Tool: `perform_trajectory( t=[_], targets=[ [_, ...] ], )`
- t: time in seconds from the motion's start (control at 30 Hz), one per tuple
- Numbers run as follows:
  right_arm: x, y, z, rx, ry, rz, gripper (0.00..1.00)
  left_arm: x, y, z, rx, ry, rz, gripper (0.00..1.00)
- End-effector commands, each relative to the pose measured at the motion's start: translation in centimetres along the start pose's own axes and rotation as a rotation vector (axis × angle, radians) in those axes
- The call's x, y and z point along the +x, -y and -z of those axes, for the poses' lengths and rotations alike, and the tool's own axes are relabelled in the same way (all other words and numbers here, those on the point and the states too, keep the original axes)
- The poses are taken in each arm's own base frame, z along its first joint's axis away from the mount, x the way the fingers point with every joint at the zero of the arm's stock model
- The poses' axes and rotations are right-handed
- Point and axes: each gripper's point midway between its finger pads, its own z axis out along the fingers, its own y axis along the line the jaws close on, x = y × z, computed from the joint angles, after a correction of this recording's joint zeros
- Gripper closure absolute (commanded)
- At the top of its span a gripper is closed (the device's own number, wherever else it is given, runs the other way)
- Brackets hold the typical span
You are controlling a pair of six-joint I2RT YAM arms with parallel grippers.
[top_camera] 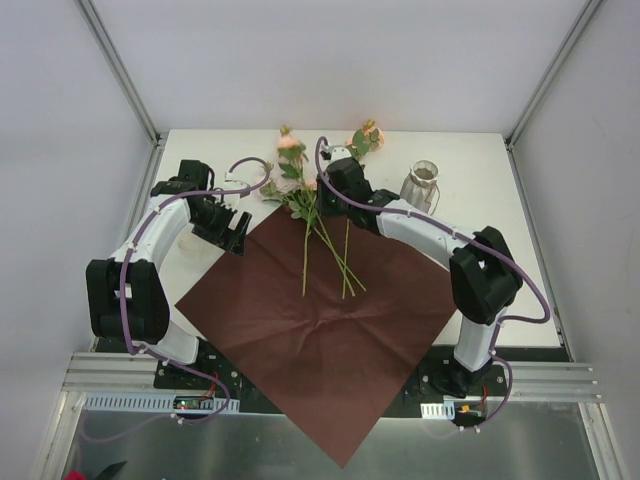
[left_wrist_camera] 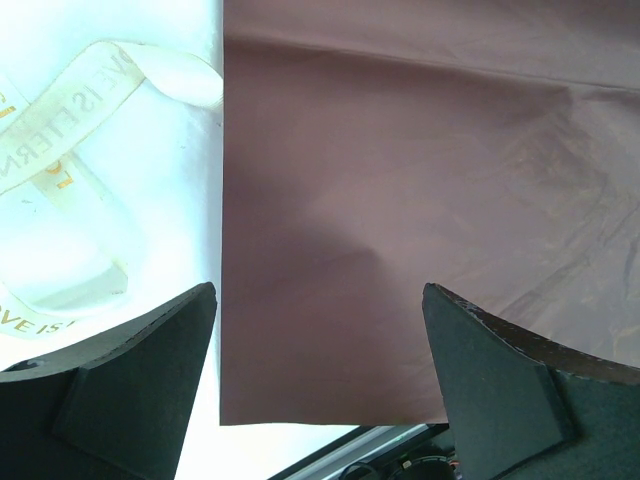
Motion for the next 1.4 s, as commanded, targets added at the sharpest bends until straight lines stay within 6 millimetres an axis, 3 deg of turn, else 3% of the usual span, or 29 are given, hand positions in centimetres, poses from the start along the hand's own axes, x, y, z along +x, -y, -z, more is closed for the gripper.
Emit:
perform_trajectory(
  t=[0.0,0.03,0.07,0.13,0.17,0.27,0.33,0.4,0.43,0.47,0.53,0.57,0.63,0.73,1.17,1.37],
  targets=[
    [2.6,-1.2,0.8,-0.042,-0.045,0.0,0.74,0.1,-0.2,1.0,-0.026,0.021,0.0,0.16],
    [3.3,-1.3,0.7,-0.043,-0.06,0.007,0.58,0.0,-0.3,1.1,-0.029,0.027,-0.006,0.16],
    [4.1,-1.2,0.4,-0.04,-0.078,0.008,0.51,0.0,-0.2,1.1,-0.029,0.027,-0.011,0.16],
    [4.4,-1.0,0.1,-0.037,-0.087,0.013,0.41,0.1,-0.2,1.1,-0.03,0.028,-0.014,0.16],
    [4.6,-1.0,-0.2,-0.031,-0.092,0.021,0.41,0.1,-0.2,1.2,-0.031,0.03,-0.015,0.16],
    [3.6,-1.2,-1.0,-0.026,-0.089,0.058,0.4,0.2,-0.1,1.2,-0.026,0.03,-0.017,0.16],
    [1.5,-2.2,-1.4,-0.049,-0.056,0.088,0.4,0.3,-0.1,1.2,-0.025,0.028,-0.015,0.16],
    [1.9,-2.4,-2.8,-0.056,-0.091,0.11,0.41,0.4,-0.1,1.0,-0.026,0.025,-0.015,0.16],
    [0.1,-3.4,-3.0,-0.076,-0.059,0.123,0.43,0.5,-0.1,1.0,-0.026,0.023,-0.015,0.16],
    [1.3,-3.0,-4.3,-0.064,-0.101,0.135,0.44,0.6,-0.2,1.0,-0.03,0.02,-0.017,0.16],
    [-0.1,-3.5,-5.1,-0.067,-0.083,0.166,0.47,0.7,-0.2,1.0,-0.031,0.02,-0.02,0.16],
    [1.1,-3.1,-6.3,-0.046,-0.118,0.177,0.47,0.6,-0.3,1.0,-0.033,0.02,-0.019,0.16],
    [0.5,-2.8,-7.1,-0.033,-0.111,0.184,0.49,0.7,-0.4,1.1,-0.036,0.022,-0.022,0.16],
    [2.0,-1.4,-8.9,-0.001,-0.152,0.186,0.51,0.8,-0.5,1.1,-0.038,0.022,-0.024,0.16],
    [2.6,1.2,-10.3,0.038,-0.169,0.143,0.65,1.1,-0.9,0.5,-0.034,0.006,-0.018,0.17],
    [2.8,1.0,-11.0,0.021,-0.177,0.133,0.69,1.2,-1.1,0.4,-0.042,-0.002,-0.018,0.17]
  ],
)
